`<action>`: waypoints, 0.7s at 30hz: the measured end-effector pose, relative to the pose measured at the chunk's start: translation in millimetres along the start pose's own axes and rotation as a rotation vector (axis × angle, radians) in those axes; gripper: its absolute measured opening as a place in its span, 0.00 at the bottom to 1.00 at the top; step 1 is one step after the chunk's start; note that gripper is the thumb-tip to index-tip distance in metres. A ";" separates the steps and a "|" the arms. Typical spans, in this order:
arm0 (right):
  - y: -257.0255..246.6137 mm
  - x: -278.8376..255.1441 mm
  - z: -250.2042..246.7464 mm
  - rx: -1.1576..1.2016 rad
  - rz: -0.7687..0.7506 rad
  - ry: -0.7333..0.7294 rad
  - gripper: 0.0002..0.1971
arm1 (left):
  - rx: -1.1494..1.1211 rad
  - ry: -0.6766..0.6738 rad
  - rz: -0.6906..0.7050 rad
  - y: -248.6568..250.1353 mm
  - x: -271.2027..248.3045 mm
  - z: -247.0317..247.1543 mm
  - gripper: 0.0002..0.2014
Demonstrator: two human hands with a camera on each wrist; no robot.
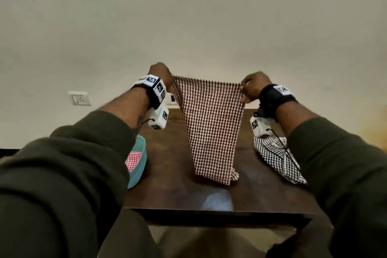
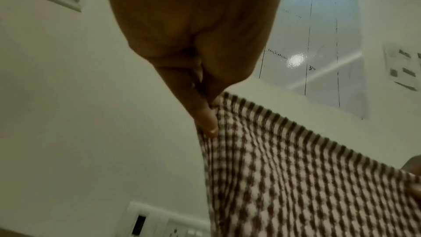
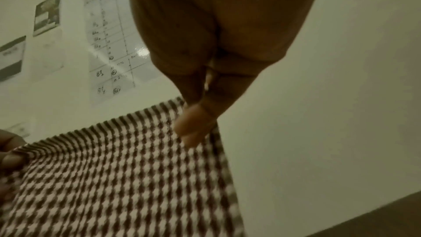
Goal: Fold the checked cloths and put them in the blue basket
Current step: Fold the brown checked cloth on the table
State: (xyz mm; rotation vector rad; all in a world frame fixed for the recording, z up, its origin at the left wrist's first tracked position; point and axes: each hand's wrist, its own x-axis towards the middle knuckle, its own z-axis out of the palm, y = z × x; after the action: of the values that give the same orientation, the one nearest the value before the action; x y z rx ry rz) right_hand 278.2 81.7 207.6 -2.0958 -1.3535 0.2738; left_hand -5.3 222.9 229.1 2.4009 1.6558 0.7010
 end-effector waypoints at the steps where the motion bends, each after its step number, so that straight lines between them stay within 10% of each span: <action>1: -9.7 11.9 -8.9 0.069 0.004 0.057 0.05 | -0.037 0.074 0.019 7.3 11.5 -10.7 0.11; 6: -55.8 47.5 -65.8 0.409 -0.092 0.412 0.06 | -0.273 0.492 0.135 50.1 41.9 -79.5 0.12; 11: -55.7 28.8 -88.6 0.416 -0.239 0.523 0.07 | -0.387 0.611 0.217 48.0 17.5 -104.4 0.12; 15: -26.3 -28.6 -48.9 0.387 -0.274 0.351 0.02 | -0.323 0.499 0.225 16.3 -35.6 -69.7 0.13; 21: 58.9 -116.7 41.1 0.072 -0.201 0.018 0.06 | 0.003 -0.019 0.147 -47.4 -142.1 14.8 0.11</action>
State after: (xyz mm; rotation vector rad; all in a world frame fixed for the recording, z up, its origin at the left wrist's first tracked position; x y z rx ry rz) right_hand 249.6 -21.4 122.1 -1.8820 -1.5081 0.2151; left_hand -79.2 113.6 156.7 2.5427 1.4857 0.6945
